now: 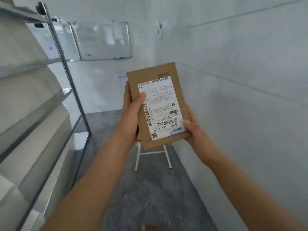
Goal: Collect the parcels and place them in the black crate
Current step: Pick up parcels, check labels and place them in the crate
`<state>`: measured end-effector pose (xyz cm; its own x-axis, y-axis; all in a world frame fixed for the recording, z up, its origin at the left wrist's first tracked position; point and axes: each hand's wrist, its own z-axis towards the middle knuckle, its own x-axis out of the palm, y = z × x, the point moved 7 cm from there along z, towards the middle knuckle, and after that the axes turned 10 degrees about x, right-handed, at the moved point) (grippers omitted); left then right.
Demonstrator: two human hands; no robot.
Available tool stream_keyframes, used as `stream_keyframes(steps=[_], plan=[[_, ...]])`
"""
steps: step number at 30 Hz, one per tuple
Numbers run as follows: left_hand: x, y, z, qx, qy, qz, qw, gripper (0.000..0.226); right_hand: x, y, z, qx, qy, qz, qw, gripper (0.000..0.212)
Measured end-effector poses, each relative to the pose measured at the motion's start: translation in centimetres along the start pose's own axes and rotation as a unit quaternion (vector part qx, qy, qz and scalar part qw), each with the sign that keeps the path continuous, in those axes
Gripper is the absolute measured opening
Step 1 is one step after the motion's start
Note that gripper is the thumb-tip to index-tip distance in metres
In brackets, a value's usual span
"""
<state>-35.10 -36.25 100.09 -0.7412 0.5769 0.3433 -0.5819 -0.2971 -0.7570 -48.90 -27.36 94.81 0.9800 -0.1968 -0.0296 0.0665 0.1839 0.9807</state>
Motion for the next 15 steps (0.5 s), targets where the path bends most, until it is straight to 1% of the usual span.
stream_keyframes(steps=[2, 4, 6, 7, 8, 9, 10, 11, 13, 14, 15], plan=[[-0.8, -1.1, -0.4, -0.003, -0.021, 0.040, 0.999, 0.068, 0.1, 0.8, -0.2, -0.008, -0.010, 0.006, 1.000, 0.061], [-2.3, -2.5, -0.7, 0.005, -0.053, 0.124, 0.991, 0.086, -0.2, 1.9, -0.3, -0.010, -0.012, -0.011, 1.000, 0.058], [-4.0, -4.9, -0.9, 0.050, -0.082, 0.258, 0.961, 0.102, -0.7, 3.1, -0.1, -0.008, 0.001, -0.048, 0.999, 0.061], [-4.6, -6.3, -1.0, 0.078, -0.083, 0.319, 0.941, 0.105, -1.0, 3.7, 0.0, -0.007, 0.006, -0.068, 0.998, 0.057], [-4.8, -7.5, -1.1, 0.099, -0.068, 0.367, 0.922, 0.105, -1.4, 4.3, 0.1, -0.007, 0.008, -0.095, 0.995, 0.049], [-4.7, -8.3, -1.2, 0.104, -0.035, 0.405, 0.908, 0.104, -1.6, 4.9, 0.3, -0.005, 0.018, -0.131, 0.991, 0.041], [-4.2, -8.7, -1.3, 0.092, 0.015, 0.442, 0.892, 0.103, -1.5, 5.4, 0.5, 0.002, 0.043, -0.170, 0.984, 0.037], [-3.6, -8.7, -1.5, 0.067, 0.077, 0.488, 0.867, 0.101, -1.2, 5.8, 0.7, 0.013, 0.079, -0.204, 0.976, 0.038], [-2.3, -7.7, -2.2, 0.001, 0.200, 0.586, 0.785, 0.099, 0.2, 6.5, 0.6, 0.032, 0.152, -0.254, 0.955, 0.049], [-1.8, -7.1, -2.7, -0.031, 0.246, 0.611, 0.752, 0.098, 1.0, 6.9, 0.4, 0.034, 0.180, -0.274, 0.944, 0.057], [-1.4, -6.6, -3.2, -0.069, 0.278, 0.613, 0.736, 0.096, 1.7, 7.1, 0.3, 0.030, 0.200, -0.287, 0.936, 0.063]])
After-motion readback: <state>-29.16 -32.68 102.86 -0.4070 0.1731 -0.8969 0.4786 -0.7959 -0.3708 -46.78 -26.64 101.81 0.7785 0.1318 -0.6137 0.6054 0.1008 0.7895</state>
